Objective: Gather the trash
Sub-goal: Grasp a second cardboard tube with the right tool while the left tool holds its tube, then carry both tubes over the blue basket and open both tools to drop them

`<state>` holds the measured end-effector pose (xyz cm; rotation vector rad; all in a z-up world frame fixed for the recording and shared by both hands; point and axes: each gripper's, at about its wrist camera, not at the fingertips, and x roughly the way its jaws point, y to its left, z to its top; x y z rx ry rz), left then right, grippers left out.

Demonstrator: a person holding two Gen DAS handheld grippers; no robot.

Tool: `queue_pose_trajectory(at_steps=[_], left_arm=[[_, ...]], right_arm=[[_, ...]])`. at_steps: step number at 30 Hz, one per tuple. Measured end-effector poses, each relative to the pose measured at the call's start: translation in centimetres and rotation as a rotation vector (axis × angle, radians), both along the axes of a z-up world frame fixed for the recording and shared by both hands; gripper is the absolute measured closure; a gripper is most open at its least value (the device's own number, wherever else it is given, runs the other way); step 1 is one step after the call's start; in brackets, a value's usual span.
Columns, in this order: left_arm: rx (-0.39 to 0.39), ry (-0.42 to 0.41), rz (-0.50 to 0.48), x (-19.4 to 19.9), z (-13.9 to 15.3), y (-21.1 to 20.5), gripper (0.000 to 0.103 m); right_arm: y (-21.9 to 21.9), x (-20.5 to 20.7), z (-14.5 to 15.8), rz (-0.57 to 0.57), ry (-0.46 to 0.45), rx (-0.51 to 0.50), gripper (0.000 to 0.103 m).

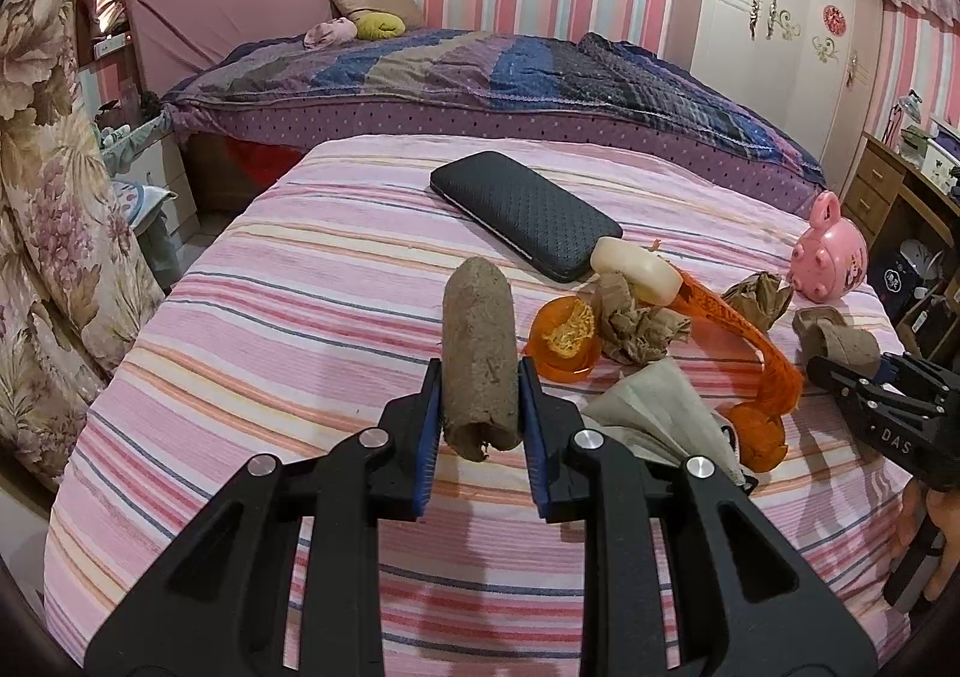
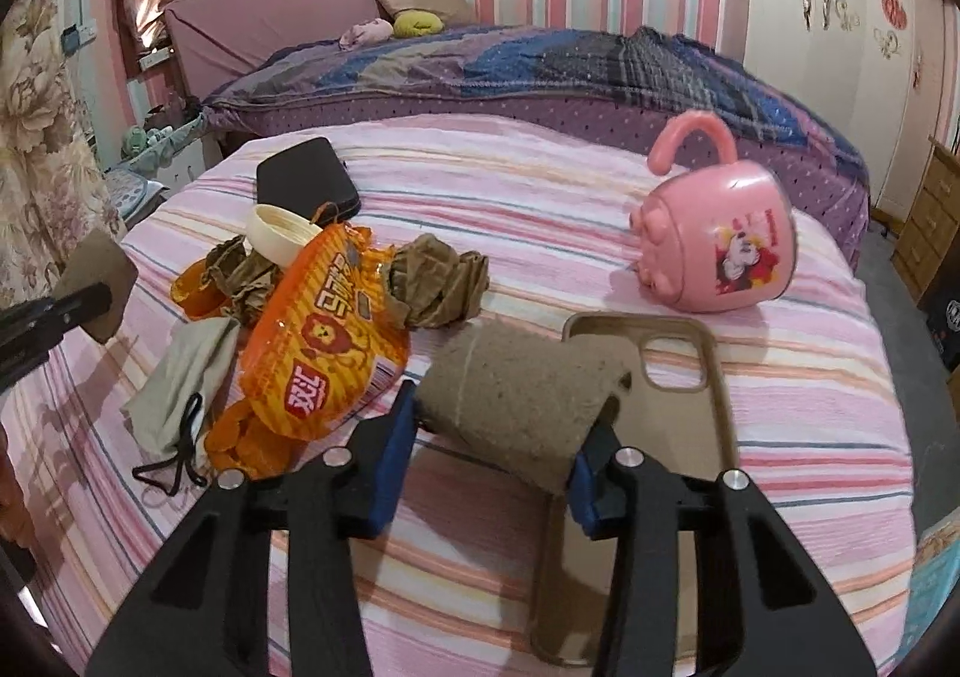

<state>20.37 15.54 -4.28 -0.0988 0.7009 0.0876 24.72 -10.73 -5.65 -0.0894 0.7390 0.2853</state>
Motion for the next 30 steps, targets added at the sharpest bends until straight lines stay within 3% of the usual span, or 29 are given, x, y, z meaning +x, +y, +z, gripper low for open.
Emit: queue_pose_trajectory(at_steps=[10,19,30], left_arm=[[0.008,-0.031,-0.044,-1.6,1.0,-2.3,0.08],[-0.013,-0.07,-0.111,-4.4,2.3,-6.4,0.08],[-0.011,-0.099,-0.271,-5.8,3.2,-14.8,0.08]], right_arm=[[-3.3,-3.4,1.8,-0.027,-0.038,-0.014,0.064],[-9.0,-7.4,3.7,-0.092,-0.075,-0.025,0.064],[-19.7,-13.2,5.7,-0.25,-0.112,-0.012,0.064]])
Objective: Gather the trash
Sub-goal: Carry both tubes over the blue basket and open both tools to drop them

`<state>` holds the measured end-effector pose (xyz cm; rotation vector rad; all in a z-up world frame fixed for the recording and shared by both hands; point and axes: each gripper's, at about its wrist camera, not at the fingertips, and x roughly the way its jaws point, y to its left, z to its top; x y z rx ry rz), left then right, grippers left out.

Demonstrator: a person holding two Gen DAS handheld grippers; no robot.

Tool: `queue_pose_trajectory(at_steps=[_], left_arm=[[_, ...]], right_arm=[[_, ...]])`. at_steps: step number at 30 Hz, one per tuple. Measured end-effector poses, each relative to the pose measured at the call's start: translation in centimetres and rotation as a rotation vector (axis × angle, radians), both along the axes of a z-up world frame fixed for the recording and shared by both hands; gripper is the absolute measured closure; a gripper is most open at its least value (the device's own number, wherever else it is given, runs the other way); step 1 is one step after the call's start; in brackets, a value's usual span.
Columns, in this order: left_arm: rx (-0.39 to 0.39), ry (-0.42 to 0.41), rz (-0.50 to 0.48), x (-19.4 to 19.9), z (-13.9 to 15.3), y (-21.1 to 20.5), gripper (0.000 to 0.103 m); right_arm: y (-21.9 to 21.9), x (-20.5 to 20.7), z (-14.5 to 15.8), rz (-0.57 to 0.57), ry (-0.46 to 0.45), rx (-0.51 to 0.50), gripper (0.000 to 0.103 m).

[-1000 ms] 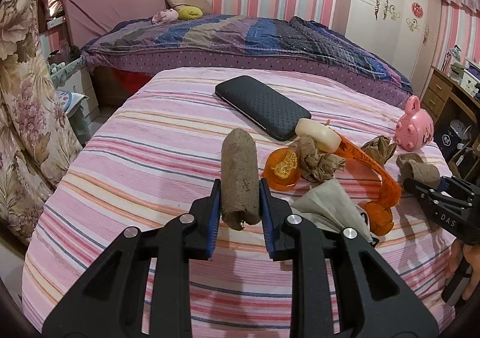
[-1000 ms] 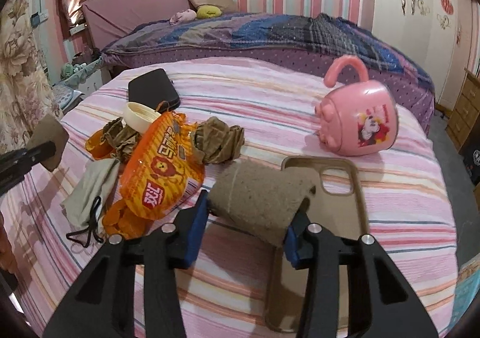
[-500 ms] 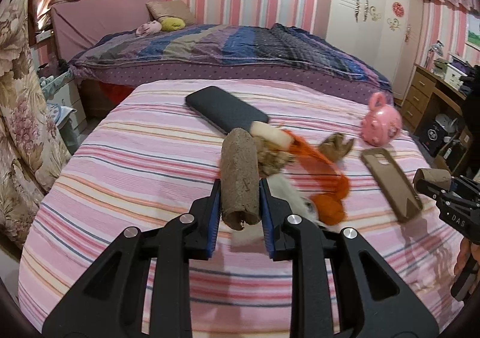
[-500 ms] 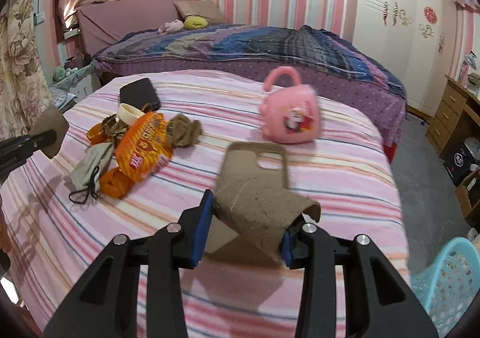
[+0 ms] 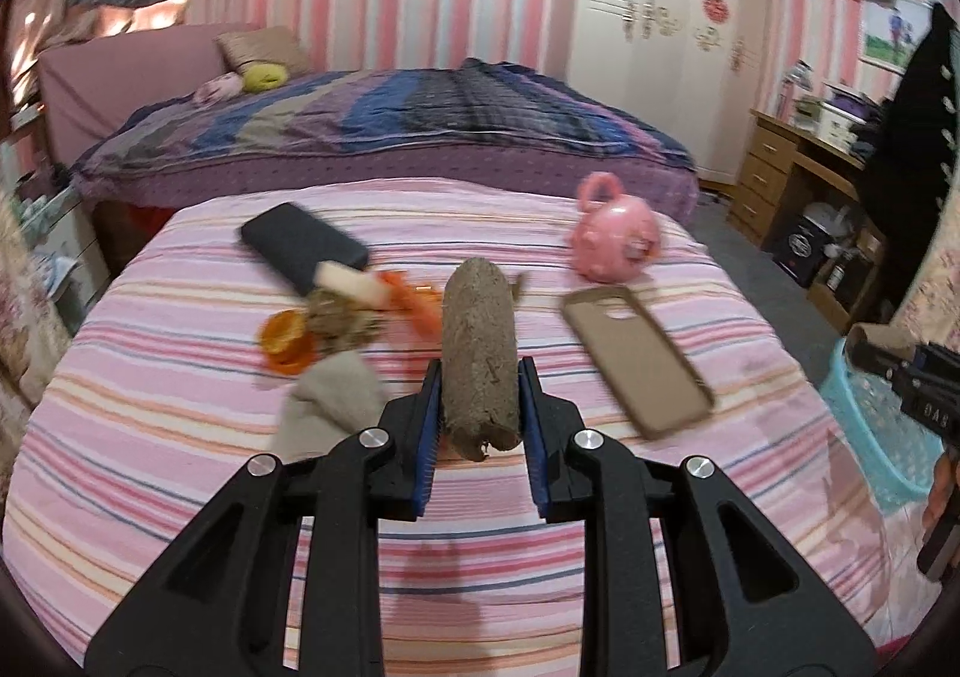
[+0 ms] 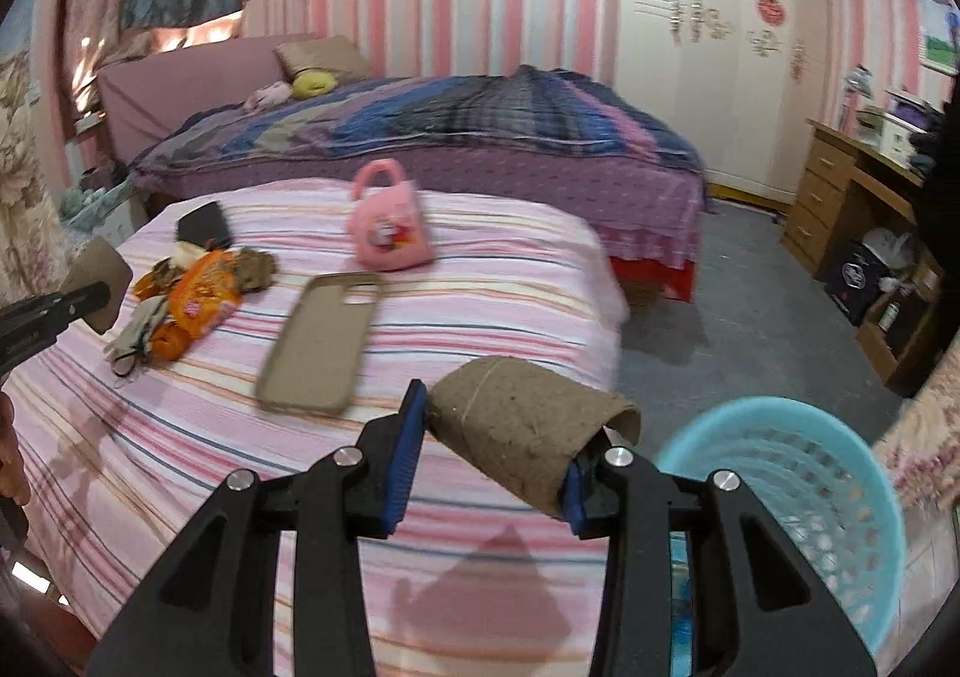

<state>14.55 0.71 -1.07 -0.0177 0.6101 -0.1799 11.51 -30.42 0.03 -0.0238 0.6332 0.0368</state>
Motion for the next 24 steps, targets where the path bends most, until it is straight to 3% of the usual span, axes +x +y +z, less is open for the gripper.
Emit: queue_pose_trajectory(at_steps=[8,17,24], left_arm=[[0.05,-0.016,-0.108,-0.6,0.1,-7.5,0.08],[-0.008,-0.013,-0.232,-1.3,-0.7,-18.8,0.08],[-0.004,0.002,-0.329,-1.8,-1.8,-26.9,0.08]], right_arm=[[-8.1,-2.5,0.1,-0.124,-0.004,-0.005,0.064],[-16.5,-3.9,-1.5,-0.245,0.037,0.019,0.064],[-19.6,-4.5,-2.3,-0.284,0.045,0.021,0.064]])
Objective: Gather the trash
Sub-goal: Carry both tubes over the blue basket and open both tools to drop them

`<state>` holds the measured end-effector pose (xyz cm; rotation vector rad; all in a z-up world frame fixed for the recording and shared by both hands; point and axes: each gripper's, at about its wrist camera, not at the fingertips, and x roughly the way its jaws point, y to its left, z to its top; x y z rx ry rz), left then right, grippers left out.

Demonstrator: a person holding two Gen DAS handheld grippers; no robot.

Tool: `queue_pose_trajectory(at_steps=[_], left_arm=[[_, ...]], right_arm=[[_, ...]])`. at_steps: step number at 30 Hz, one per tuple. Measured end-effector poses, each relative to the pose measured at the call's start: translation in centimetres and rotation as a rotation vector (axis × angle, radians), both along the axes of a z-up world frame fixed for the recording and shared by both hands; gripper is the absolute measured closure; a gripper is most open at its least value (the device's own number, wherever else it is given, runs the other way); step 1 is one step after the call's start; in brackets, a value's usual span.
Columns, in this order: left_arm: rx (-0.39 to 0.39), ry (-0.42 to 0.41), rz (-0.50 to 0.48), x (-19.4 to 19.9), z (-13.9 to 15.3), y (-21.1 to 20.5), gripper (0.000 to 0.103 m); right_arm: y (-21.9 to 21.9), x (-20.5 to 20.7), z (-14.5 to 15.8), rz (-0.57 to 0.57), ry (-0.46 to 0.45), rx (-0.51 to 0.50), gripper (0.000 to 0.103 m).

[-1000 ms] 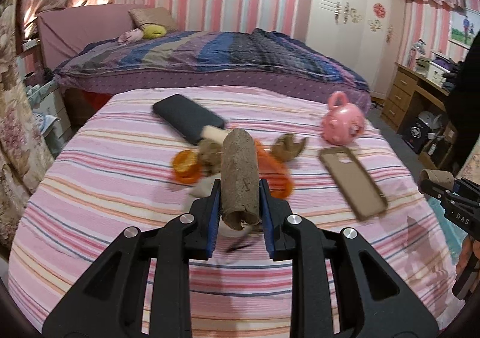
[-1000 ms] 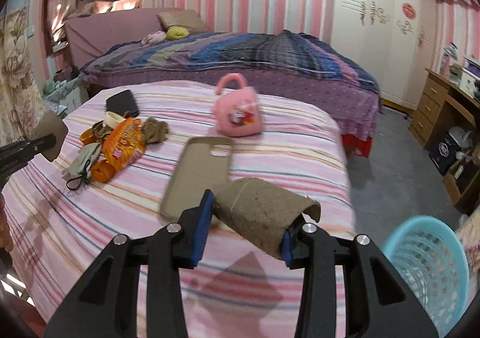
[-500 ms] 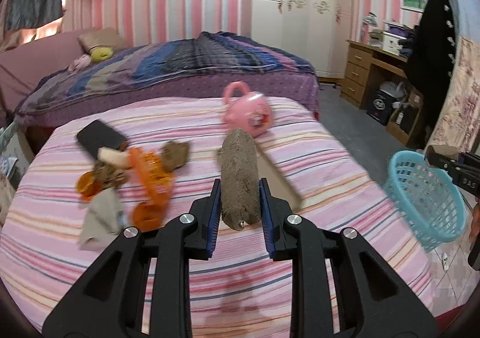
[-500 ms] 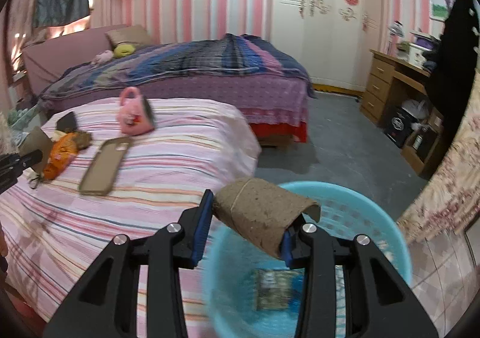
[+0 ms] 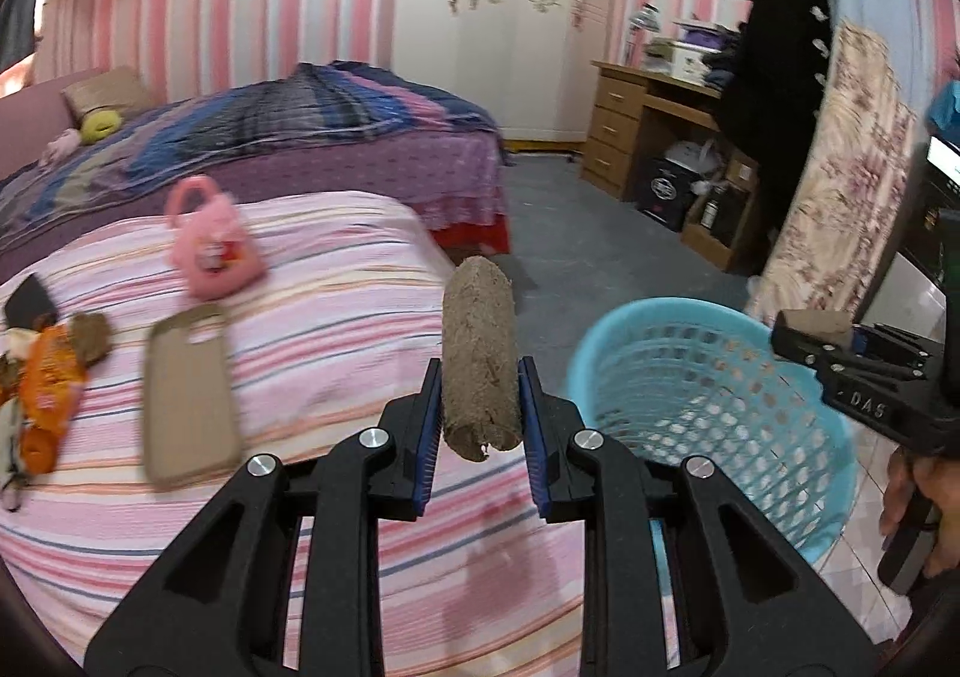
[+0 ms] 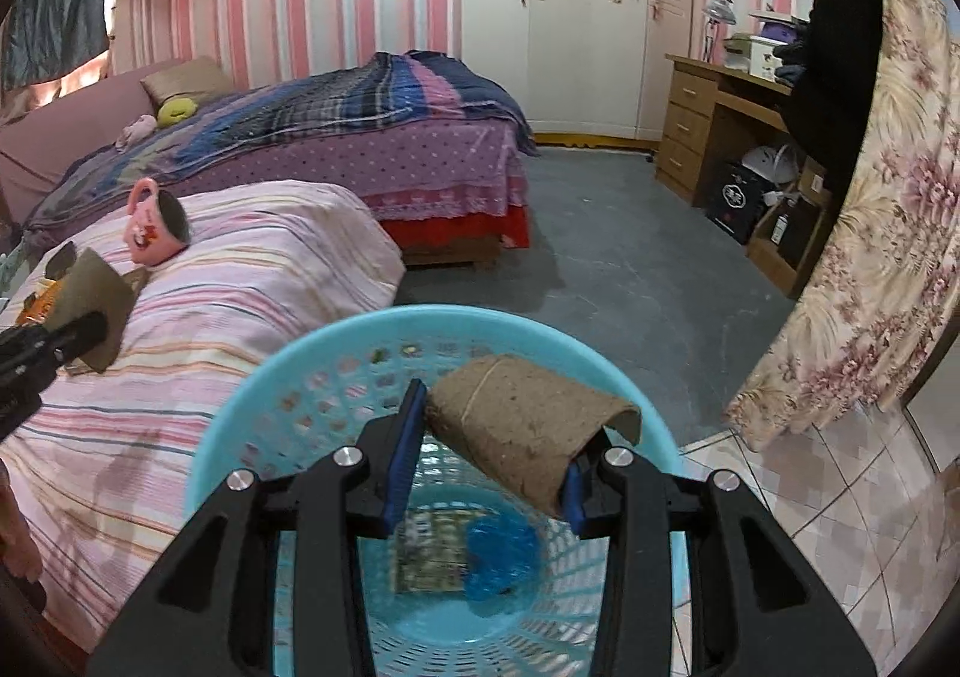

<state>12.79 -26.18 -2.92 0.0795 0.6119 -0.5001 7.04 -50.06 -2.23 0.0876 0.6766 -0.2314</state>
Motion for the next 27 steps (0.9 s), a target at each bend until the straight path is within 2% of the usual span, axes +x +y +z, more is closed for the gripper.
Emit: queue_pose_trajectory(at_steps=[9,12,13,15,18,21,27], left_arm=[[0.005,0.014,-0.072,-0.8,-1.1,-7.1,0.08],[0.023,0.02,-0.096,-1.3,-1.5,-8.5,0.076],[0.029,0.019,-0.101,-1.3,-1.5,-8.7,0.072],[0.042,0.02,-0.101,-1.4,-1.6,-9.0,0.04],[0.015,0.016,-0.083,-1.3,-1.3,-8.1,0.023],[0.018,0.004,-0.045,-1.0,-1.1,-7.1,0.015],[0.063,-0.062,0.044,-0.6,-0.1,-3.9,0.009]], right_arm=[[-3.0,-1.3,-0.3,-0.044,-0.038,0.059,0.064],[-3.4,-1.7,-0.4,-0.053,-0.045,0.068,0.064],[-3.4,-1.7,-0.4,-0.054,-0.046,0.069,0.064],[-3.3,-1.8,-0.3,-0.053,-0.048,0.071,0.064],[-3.3,-1.8,-0.3,-0.05,-0.051,0.072,0.064],[-3.1,-1.7,-0.3,-0.045,-0.05,0.075,0.064],[-2.2,-1.0,-0.3,-0.025,-0.033,0.077,0.063]])
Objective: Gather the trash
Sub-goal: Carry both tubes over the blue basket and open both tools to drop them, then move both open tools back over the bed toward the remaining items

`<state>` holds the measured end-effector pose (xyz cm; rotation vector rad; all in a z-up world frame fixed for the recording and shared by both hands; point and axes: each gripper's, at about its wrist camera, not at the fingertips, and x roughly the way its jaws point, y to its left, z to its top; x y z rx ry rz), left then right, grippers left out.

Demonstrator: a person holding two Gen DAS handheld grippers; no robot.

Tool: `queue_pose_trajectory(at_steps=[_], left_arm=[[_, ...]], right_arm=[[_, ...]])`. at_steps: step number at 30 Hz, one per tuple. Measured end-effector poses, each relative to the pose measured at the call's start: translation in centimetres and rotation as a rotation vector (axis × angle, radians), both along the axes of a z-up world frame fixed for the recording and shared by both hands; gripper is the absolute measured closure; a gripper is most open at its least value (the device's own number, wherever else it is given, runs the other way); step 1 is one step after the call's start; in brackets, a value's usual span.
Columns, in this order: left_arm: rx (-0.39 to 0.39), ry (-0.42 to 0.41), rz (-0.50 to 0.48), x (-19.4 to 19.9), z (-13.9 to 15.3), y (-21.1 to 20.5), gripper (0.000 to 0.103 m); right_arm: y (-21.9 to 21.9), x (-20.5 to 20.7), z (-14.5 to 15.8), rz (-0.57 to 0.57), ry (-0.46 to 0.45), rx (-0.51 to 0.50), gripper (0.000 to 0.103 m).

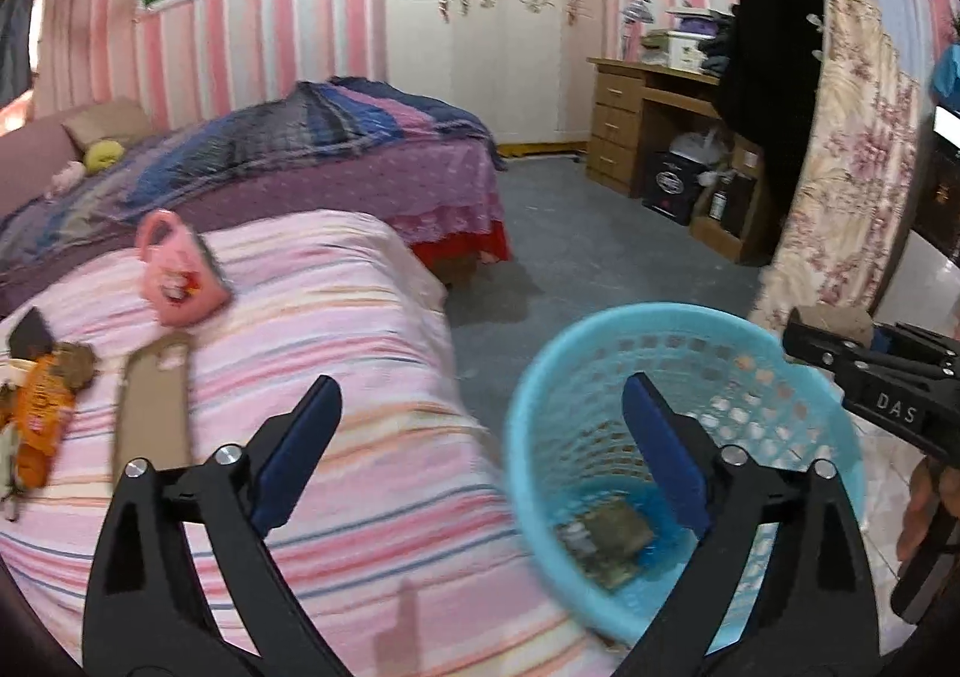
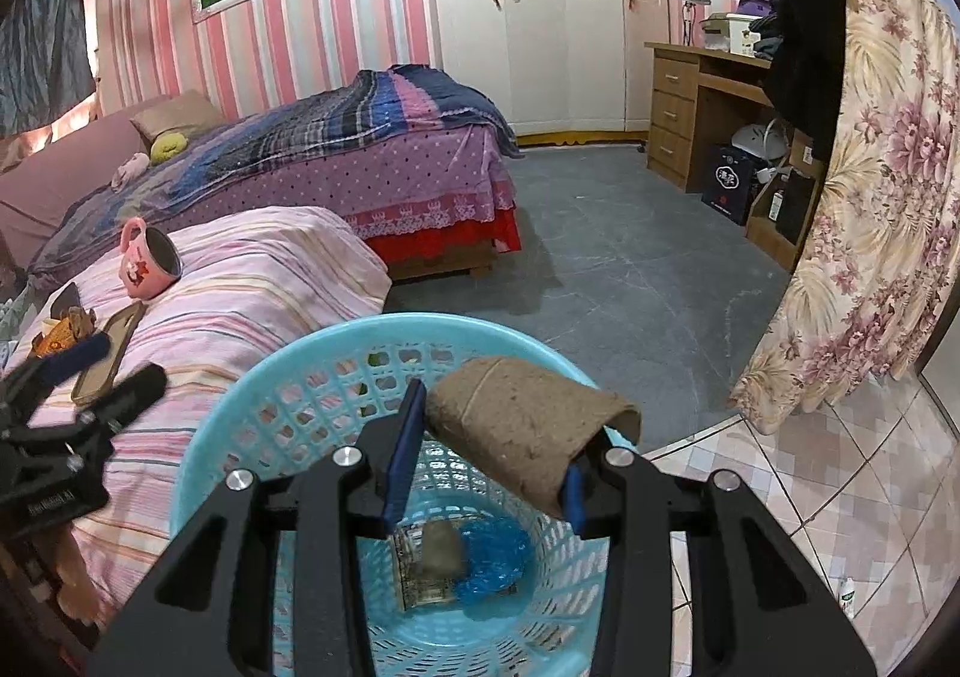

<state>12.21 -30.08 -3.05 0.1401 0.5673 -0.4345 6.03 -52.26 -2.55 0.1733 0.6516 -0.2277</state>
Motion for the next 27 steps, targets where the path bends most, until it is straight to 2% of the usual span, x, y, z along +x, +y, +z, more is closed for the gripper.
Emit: queue_pose_trajectory(at_steps=[3,5,6,7,15,27], left_arm=[[-0.012,-0.002,0.041,0.3,0.4,2.1,0.009],[-0.012,-0.004,0.058,0.5,0.5,3.0,0.009],[-0.011,-0.002,0.069,0.6,0.5,3.6,0.009],[-0.009,0.002,0.077,0.8,0.5,4.0,0.009],[-0.002,-0.011,0.119,0.7,0.9,6.6,0.009],[-0.015,-0.024,0.191,0.8,1.8,11.7,0.006]], right_arm=[[0.6,0.5,-0.2,0.014,0.02,0.01,0.063],[1.0,0.8,-0.4,0.013,0.035,0.006,0.053],[1.2,0.9,-0.4,0.013,0.038,0.004,0.043],[1.5,1.0,-0.5,0.015,0.045,0.002,0.038],[2.4,1.7,-0.8,0.014,0.073,0.011,0.033],[6.0,2.8,0.6,0.024,0.031,-0.025,0.025]])
